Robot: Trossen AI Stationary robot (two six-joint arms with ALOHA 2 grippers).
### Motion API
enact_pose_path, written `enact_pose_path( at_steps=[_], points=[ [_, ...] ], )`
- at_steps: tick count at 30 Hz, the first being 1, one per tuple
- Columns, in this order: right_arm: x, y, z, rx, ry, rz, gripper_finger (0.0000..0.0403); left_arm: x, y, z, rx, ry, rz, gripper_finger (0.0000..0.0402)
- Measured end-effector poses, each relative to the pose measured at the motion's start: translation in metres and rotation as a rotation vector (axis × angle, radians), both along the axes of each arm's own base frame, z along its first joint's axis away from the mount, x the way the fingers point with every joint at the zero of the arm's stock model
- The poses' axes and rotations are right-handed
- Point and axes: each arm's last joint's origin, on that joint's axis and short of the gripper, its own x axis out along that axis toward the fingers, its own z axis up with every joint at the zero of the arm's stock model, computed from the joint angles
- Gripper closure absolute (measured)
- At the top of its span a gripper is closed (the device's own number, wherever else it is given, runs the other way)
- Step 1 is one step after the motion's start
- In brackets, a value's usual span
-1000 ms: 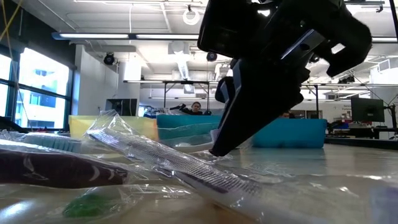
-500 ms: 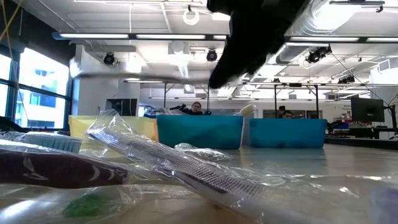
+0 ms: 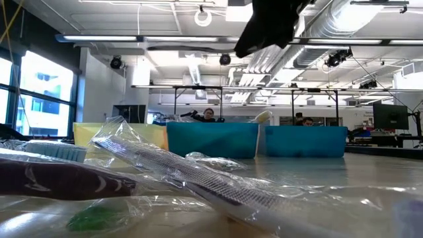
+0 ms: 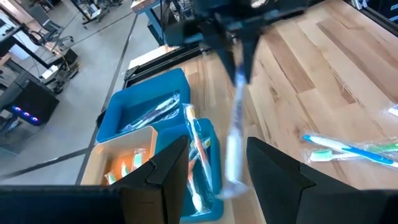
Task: Pick & Place Toothbrushes
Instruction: Put the purple toothbrush into the blue bin
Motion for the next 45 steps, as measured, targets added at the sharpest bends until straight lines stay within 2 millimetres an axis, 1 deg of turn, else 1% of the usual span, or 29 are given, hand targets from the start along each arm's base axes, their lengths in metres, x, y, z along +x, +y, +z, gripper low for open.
enact_pose_path(
  at_steps=[6,10,13,16,22,27,31,35,38,45],
  points=[
    [-0.019,-0.027,0.020,-0.008,0.022,-0.067,0.0354,0.000,0.000,0.001,-0.003,-0.008,0.001,0.0245],
    [-0.033,-0.046,0.027,-0.026,0.071,-0.127,0.0354,0.001,0.001,0.002,0.003,-0.022,0.028,0.0245],
    [-0.040,-0.062,0.028,-0.031,0.124,-0.182,0.0353,0.000,0.002,0.002,0.024,-0.030,0.087,0.0245],
    [-0.043,-0.079,0.026,-0.033,0.157,-0.242,0.0353,0.000,0.005,0.003,0.056,-0.042,0.175,0.0245],
    [-0.047,-0.108,0.026,-0.035,0.155,-0.380,0.0353,-0.002,0.010,0.004,0.137,-0.055,0.358,0.0245],
    [-0.052,-0.128,0.026,-0.044,0.138,-0.563,0.0353,-0.005,0.014,0.005,0.292,-0.023,0.459,0.0245],
    [-0.056,-0.136,0.025,-0.040,0.133,-0.667,0.0353,-0.006,0.015,0.006,0.390,0.010,0.503,0.0245],
    [-0.062,-0.142,0.015,-0.019,0.156,-0.730,0.0353,-0.009,0.019,0.008,0.434,0.026,0.516,0.0245],
    [-0.067,-0.146,0.003,0.002,0.191,-0.769,0.0353,-0.011,0.029,0.010,0.378,0.002,0.551,0.0245],
    [-0.078,-0.151,-0.021,0.050,0.255,-0.823,0.0353,-0.013,0.057,0.012,0.281,-0.007,0.517,0.0245]
  ],
)
